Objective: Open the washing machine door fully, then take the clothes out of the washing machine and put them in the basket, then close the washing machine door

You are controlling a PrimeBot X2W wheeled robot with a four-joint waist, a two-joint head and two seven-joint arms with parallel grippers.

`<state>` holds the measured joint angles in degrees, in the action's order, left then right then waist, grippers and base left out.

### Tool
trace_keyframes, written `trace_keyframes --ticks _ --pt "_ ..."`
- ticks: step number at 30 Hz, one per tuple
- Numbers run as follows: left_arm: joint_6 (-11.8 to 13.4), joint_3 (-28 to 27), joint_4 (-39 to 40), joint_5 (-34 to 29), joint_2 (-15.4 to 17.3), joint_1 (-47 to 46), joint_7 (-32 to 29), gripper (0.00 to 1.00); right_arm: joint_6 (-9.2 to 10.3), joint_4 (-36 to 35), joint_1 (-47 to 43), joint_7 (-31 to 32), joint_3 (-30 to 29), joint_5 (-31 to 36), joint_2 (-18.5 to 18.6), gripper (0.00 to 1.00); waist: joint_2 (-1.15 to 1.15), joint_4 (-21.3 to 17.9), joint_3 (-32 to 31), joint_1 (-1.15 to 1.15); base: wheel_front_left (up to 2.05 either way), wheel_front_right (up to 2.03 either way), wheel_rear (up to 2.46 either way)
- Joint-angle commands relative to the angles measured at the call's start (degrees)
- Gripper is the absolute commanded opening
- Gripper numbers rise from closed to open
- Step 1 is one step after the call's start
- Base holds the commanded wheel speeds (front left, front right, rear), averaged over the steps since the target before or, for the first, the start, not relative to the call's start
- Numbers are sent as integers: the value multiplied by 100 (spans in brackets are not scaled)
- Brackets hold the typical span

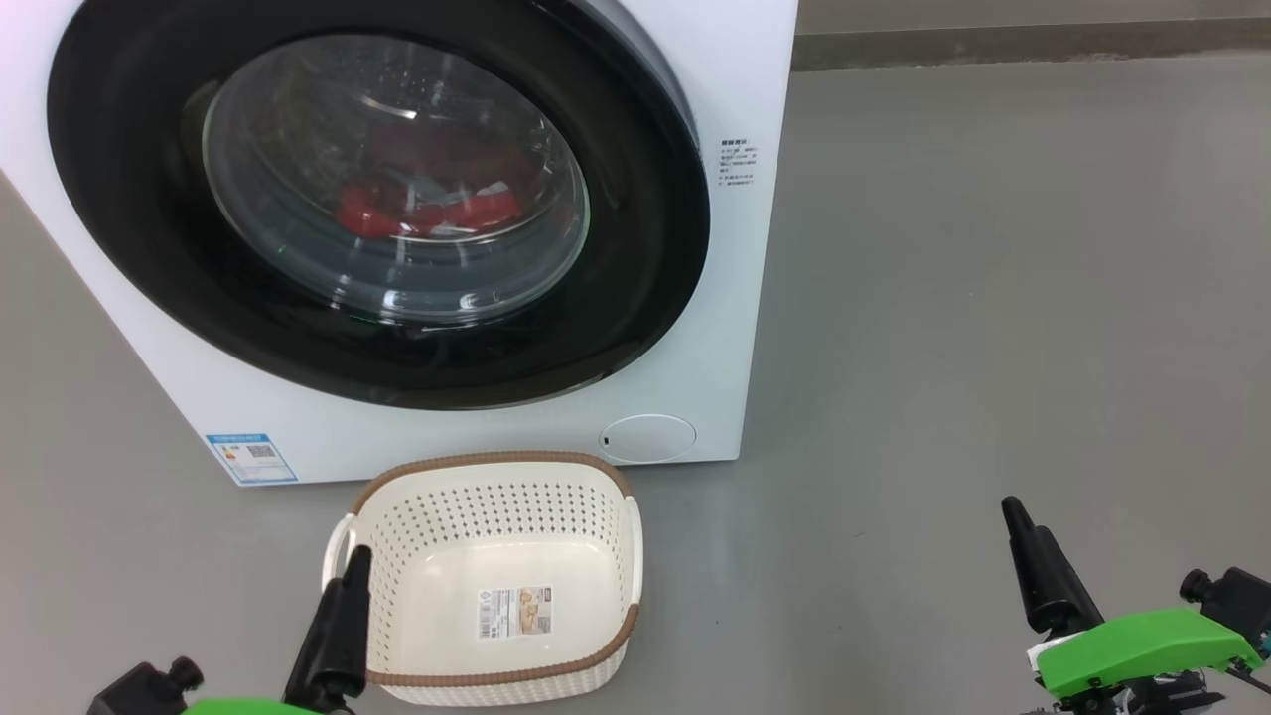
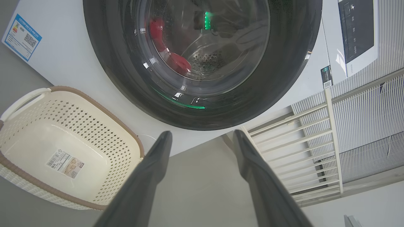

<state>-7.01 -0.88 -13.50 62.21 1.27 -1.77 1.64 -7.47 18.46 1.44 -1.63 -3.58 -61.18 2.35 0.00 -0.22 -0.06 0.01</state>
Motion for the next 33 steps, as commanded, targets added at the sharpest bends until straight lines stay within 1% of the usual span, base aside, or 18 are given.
trace_keyframes --ticks 1,3,12,18,33 --pt "-20 -39 207 -255 103 -276 67 100 -1 -167 284 -82 85 266 119 100 0 0 -5 -1 0 0 0" --pt "-21 -23 217 -374 108 -276 84 100 -1 -170 289 -98 109 391 131 100 0 0 -9 -1 0 0 0" --pt "-10 88 274 -1281 126 -263 237 100 -1 -125 307 -250 215 1390 167 100 0 -1 -56 -1 0 0 0" --pt "45 172 243 -1842 157 -250 339 100 -1 -36 316 -351 203 1920 155 100 0 -7 -89 -1 0 0 0" --pt "179 246 67 -2897 187 -336 595 100 -2 15 391 -604 246 3058 80 100 0 -21 -117 -1 0 0 0"
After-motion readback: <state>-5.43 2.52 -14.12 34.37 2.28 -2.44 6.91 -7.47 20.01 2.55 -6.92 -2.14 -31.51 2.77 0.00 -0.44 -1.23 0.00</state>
